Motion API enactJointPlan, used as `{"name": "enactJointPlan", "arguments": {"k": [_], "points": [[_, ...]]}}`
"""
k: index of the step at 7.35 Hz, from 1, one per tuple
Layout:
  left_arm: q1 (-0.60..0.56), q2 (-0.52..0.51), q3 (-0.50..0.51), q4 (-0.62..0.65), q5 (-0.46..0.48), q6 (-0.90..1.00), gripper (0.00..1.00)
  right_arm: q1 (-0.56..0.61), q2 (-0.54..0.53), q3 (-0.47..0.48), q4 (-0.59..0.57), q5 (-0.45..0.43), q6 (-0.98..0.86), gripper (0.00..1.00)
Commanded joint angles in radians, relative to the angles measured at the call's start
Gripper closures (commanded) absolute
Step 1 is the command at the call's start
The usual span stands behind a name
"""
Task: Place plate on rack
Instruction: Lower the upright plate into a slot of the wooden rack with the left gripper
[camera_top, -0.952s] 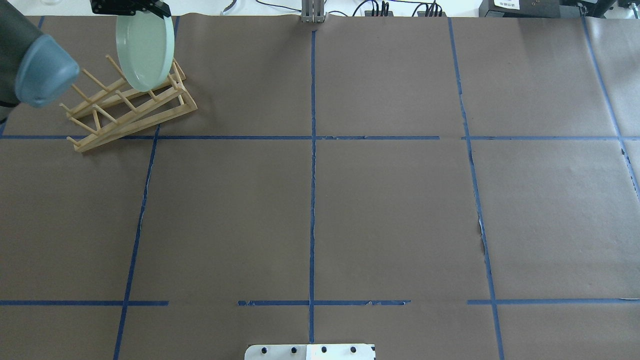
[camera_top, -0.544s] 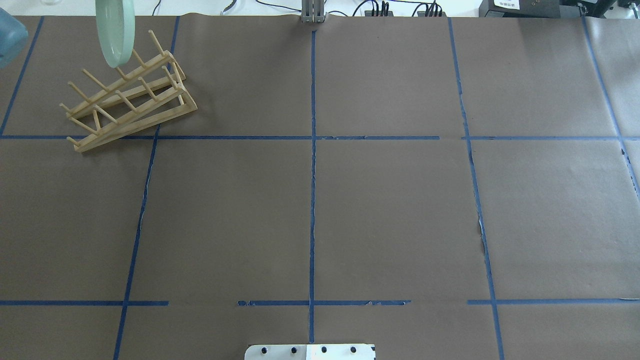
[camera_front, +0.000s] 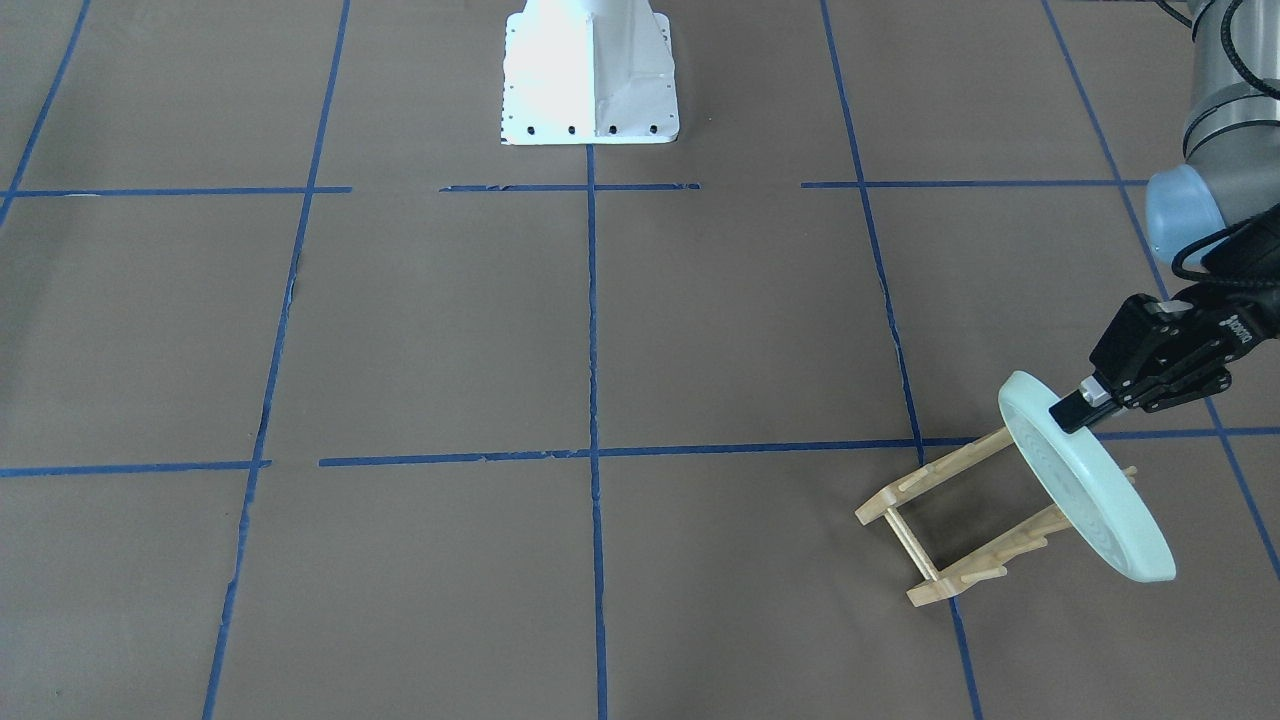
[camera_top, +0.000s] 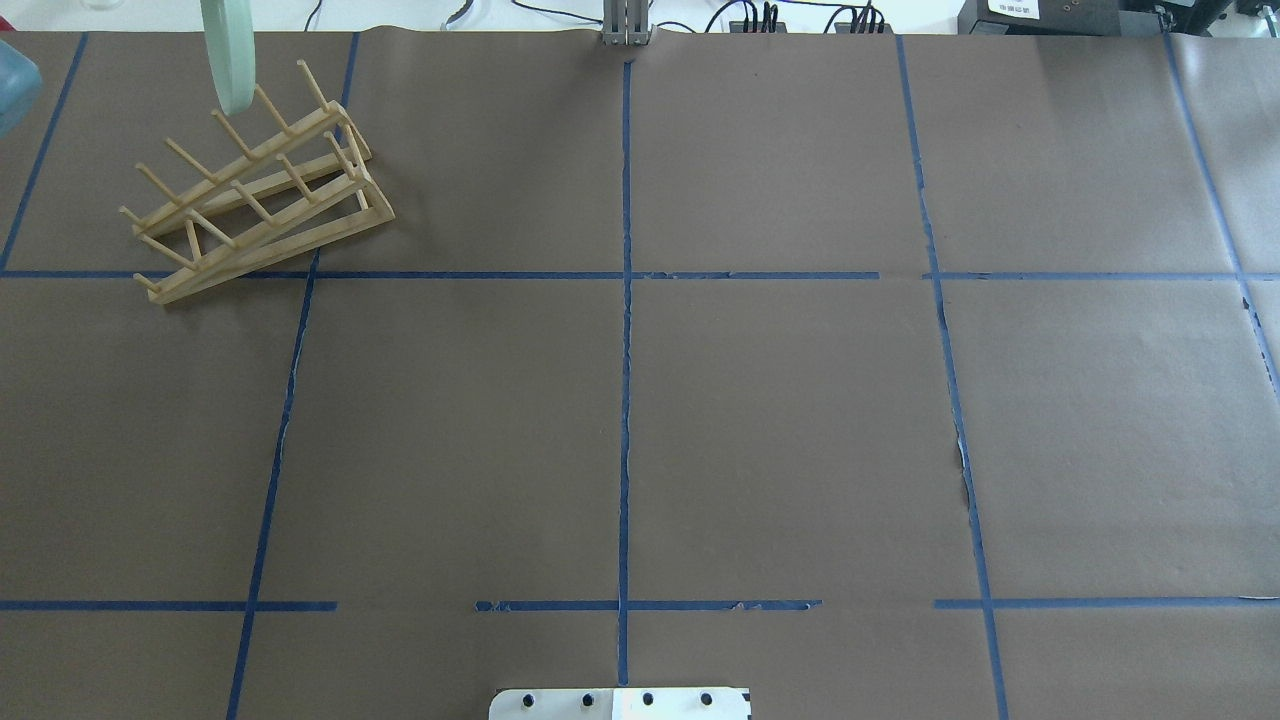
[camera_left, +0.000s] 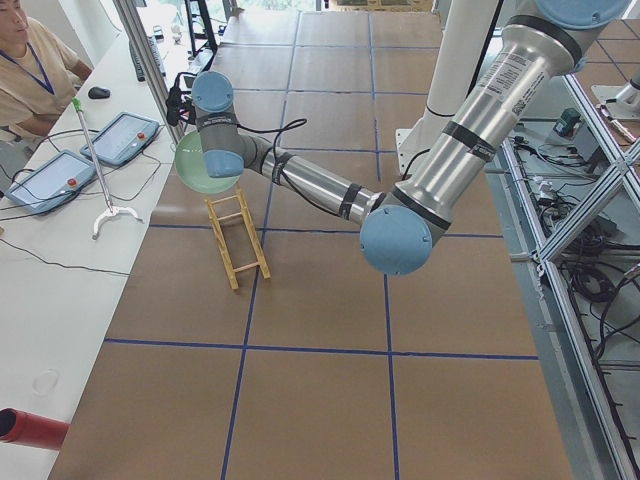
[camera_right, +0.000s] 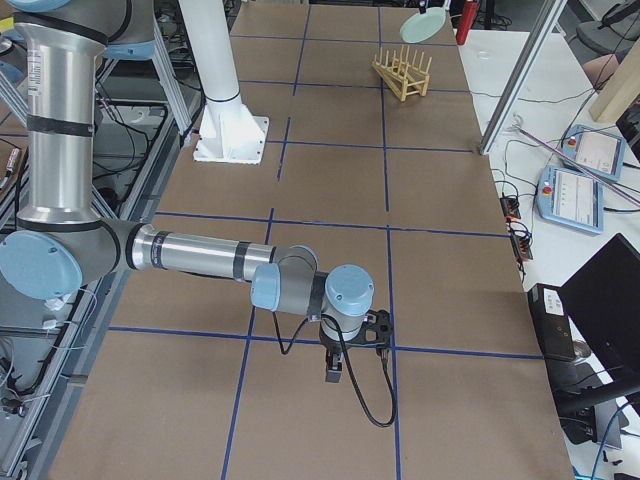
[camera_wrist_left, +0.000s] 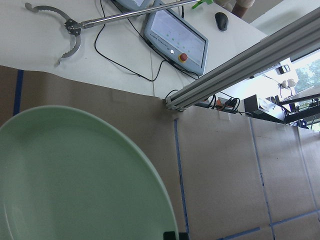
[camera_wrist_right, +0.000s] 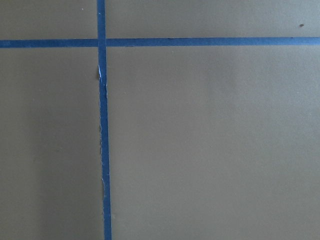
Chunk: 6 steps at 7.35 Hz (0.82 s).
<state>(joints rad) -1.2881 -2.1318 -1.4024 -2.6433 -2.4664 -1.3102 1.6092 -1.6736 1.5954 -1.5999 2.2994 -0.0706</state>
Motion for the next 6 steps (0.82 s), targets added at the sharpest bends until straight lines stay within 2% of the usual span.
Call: {"name": "enactJointPlan", "arguments": {"k": [1,2,4,6], "points": [[0.006,0.001,0.005,-0.085,0.093,-0.05,1.0,0.0,0.0,0.0,0.0,0.0,0.0,0.0],[0.027,0.003,0.003,-0.116,0.168,-0.052,1.0,0.0,0.0,0.0,0.0,0.0,0.002,0.0],[0.046,0.047,0.052,-0.275,0.152,-0.063,1.0,0.0,0.0,0.0,0.0,0.0,0.0,0.0],[0.052,0.047,0.074,-0.3,0.152,-0.067,1.0,0.0,0.0,0.0,0.0,0.0,0.0,0.0]]}}
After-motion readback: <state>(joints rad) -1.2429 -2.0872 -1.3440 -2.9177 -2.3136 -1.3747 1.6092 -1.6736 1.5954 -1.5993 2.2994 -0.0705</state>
